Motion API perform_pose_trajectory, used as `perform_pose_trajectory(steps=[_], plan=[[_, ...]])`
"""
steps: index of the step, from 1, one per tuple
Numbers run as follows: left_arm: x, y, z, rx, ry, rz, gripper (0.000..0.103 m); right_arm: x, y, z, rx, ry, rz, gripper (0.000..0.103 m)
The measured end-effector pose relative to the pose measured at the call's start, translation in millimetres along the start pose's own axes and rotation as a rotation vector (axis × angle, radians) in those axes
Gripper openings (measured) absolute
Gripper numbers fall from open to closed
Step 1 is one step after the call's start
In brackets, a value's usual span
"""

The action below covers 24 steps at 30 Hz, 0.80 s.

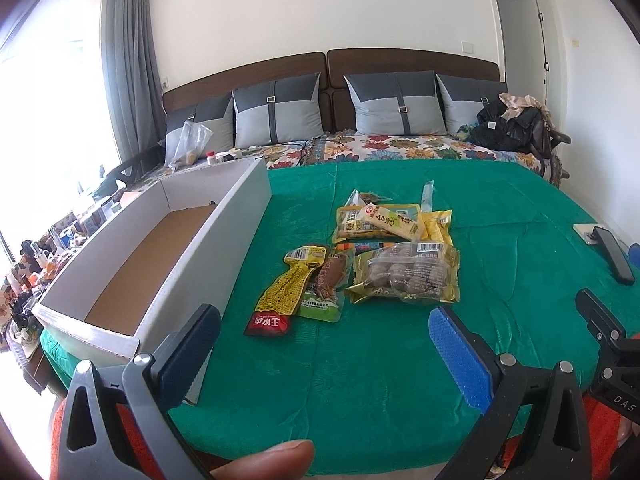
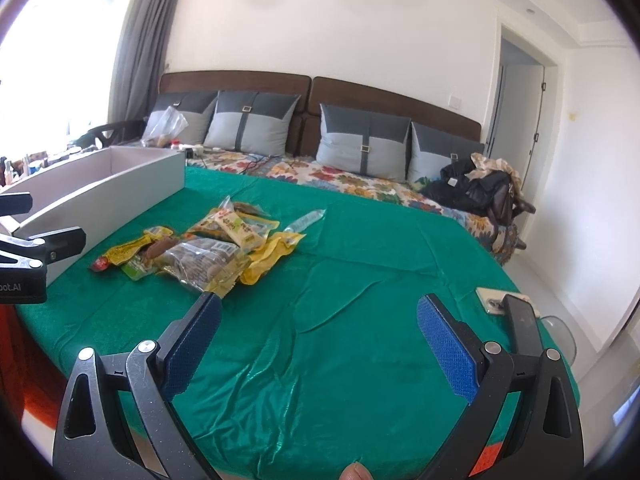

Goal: Organize snacks

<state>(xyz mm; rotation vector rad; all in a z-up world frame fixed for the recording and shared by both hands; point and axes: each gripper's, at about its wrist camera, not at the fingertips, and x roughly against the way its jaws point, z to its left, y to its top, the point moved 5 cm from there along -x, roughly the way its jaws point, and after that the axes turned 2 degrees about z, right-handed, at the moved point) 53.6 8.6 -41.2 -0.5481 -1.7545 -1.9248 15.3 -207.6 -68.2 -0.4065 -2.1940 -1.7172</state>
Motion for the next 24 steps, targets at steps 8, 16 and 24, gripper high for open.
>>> perform_pose_trajectory(steps=[8,16,24], plan=[[-8.3,11.1,4.0,-0.013,-0.012,-0.006,0.103,10.0,-3.2,-8.3,0.021,-0.022,-0.025,0.100],[-22.4,6.3,-0.1,0.008,-0.005,0.002,0.103,-15.1,-14.9,0.8,0.006,0.006,0.067,0.100],[-39.2,-31.1,-2.5,-0.007,-0.015,0.084,0.103,-22.2,-20.8,3.0,0.002,0.025,0.108,0.100]])
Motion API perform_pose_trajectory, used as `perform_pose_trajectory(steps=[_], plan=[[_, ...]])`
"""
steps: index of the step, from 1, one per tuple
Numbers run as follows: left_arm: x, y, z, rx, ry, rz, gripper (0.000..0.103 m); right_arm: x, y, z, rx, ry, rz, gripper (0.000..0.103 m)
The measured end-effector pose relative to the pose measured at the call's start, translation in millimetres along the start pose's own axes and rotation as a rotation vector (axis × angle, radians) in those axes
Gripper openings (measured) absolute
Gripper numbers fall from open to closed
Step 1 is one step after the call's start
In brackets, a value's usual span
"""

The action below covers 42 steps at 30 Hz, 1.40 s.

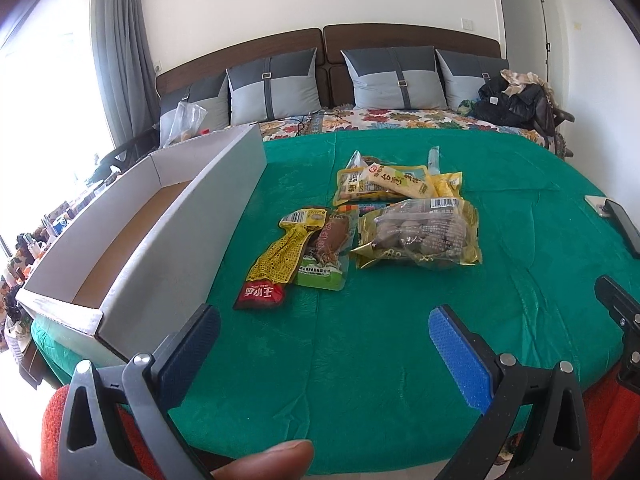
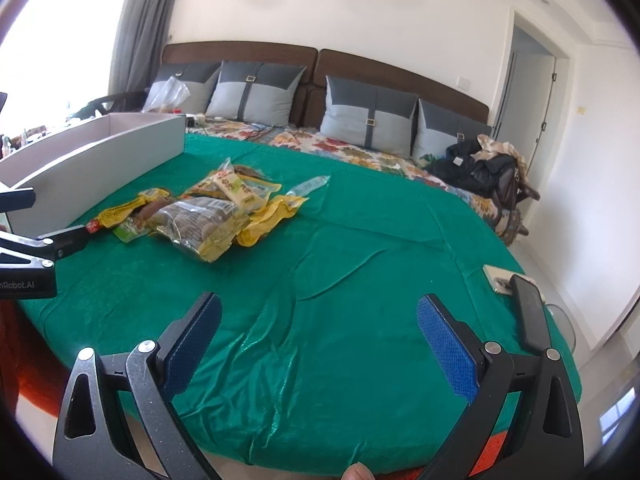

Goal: Organize snacks

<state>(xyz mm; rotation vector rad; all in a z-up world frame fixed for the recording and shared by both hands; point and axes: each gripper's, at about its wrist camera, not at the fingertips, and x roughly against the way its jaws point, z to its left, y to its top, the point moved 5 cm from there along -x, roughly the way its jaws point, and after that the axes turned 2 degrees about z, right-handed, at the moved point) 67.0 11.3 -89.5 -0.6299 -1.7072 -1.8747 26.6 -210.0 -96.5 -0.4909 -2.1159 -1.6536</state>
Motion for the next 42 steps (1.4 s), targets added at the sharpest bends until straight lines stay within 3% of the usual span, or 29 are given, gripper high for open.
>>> perform_pose_trajectory(steps=[6,20,29,42], plan=[[-27.6,-8.5,9.6,0.060,-0.021,0.084,0.103,-12.0,-6.5,4.1,0.001,0.022,0.053,0.100],[-69.2,-21.8,1.4,0.036,-0.018,0.168,0.103,-68.7,-31.9,8.1,-0.054,0.091,0.241,0.100],[-85.2,-31.6,-1.4,0.034,-0.037,0.225,0.103,-79.1,-42.8,8.8,-0.074,0.111,0.293,0.100],[-89.7,-34.4,6.0,0.072,-0.084,0.245,0.103,-85.8,-49.4,4.6,-0.136,0.156,0.315,0.100]])
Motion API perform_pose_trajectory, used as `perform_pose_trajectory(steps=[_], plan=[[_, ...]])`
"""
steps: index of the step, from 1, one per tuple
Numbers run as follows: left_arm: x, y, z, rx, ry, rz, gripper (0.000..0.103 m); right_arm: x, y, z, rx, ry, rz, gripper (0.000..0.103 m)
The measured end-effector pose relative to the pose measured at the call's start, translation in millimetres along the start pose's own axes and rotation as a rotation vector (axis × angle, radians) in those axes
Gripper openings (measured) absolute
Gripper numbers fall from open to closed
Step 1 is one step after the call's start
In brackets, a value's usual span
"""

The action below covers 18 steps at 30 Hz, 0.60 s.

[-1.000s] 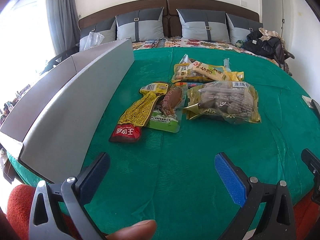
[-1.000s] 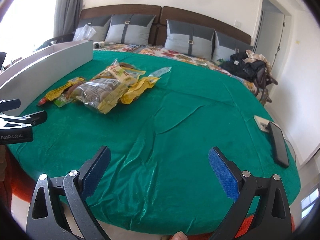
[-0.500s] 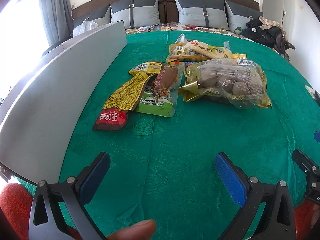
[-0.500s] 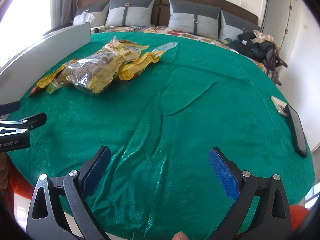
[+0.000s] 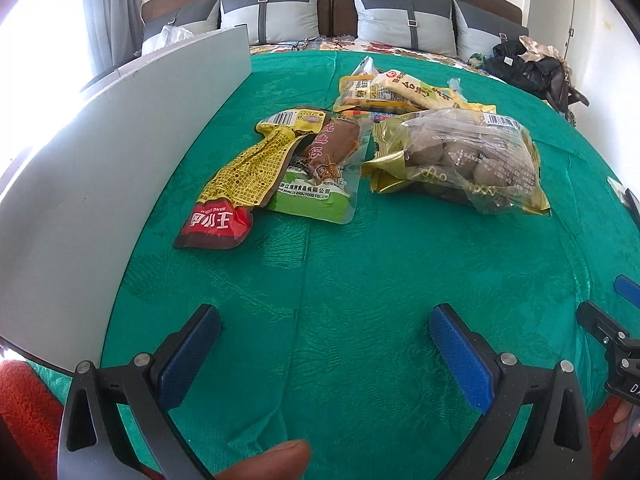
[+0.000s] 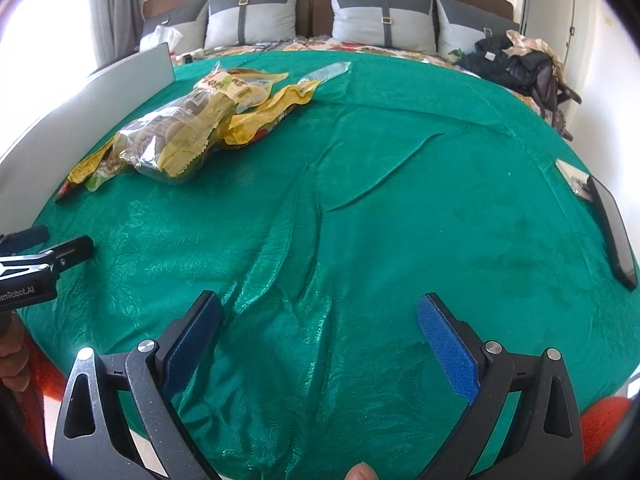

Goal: Organize snacks

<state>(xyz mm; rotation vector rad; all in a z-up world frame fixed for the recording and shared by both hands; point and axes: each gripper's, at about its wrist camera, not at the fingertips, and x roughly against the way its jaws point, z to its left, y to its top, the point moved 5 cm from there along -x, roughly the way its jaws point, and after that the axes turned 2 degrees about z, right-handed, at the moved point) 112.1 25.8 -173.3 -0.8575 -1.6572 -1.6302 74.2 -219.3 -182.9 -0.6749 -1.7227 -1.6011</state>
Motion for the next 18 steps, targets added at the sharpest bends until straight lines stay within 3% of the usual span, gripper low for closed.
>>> perform_pose_trajectory(steps=[18], plan=[[-4.4,5.2,1.2,-0.039,-0.031,0.033,0.103,-0.7,1.4,0.5,-0.013,0.004,0.036,0.101]])
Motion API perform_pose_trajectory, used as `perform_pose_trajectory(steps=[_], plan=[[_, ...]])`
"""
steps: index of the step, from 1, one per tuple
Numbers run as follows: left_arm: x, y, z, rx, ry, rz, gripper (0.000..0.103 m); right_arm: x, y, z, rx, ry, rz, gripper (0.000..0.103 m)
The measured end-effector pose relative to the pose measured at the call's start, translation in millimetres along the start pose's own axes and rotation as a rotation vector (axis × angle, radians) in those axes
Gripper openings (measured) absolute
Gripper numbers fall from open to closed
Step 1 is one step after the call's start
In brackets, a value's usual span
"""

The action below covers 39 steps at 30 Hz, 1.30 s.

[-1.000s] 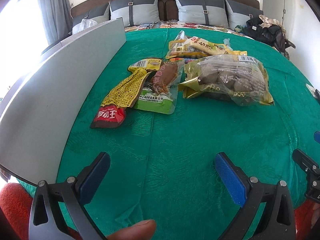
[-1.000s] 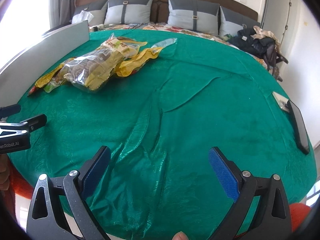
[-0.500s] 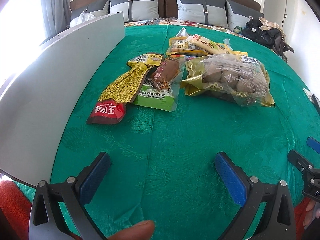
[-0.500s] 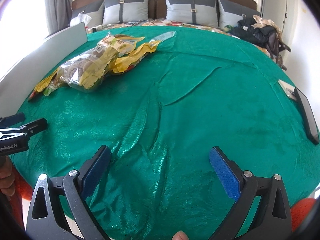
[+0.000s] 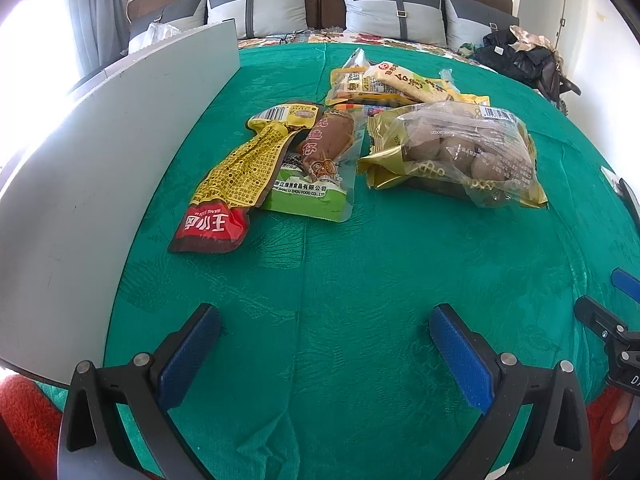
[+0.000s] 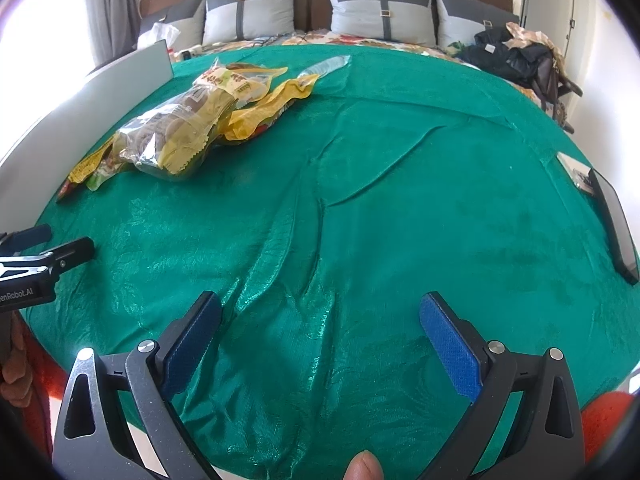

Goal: Organize snacks

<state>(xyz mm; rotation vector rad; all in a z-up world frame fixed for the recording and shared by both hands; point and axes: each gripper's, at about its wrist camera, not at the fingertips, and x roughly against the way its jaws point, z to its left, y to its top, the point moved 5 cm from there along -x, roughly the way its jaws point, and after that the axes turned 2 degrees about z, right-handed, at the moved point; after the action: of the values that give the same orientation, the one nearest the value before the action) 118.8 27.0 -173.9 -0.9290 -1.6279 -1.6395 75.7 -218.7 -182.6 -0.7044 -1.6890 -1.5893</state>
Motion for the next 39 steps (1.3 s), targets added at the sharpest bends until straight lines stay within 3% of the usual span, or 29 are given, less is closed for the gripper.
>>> perform_pose_trajectory(steps=[16,39], plan=[[0.6,-1.0,1.1,-0.013,-0.008,-0.008,0.103,-4.5,5.5,1.8,-0.046,-0.033,0.059,0.101],[0.7,-1.3,0.7,-0.026,-0.010,-0.024,0.103,0.6,-0.6,1.5,-0.017,-0.017,0.007,0.101]])
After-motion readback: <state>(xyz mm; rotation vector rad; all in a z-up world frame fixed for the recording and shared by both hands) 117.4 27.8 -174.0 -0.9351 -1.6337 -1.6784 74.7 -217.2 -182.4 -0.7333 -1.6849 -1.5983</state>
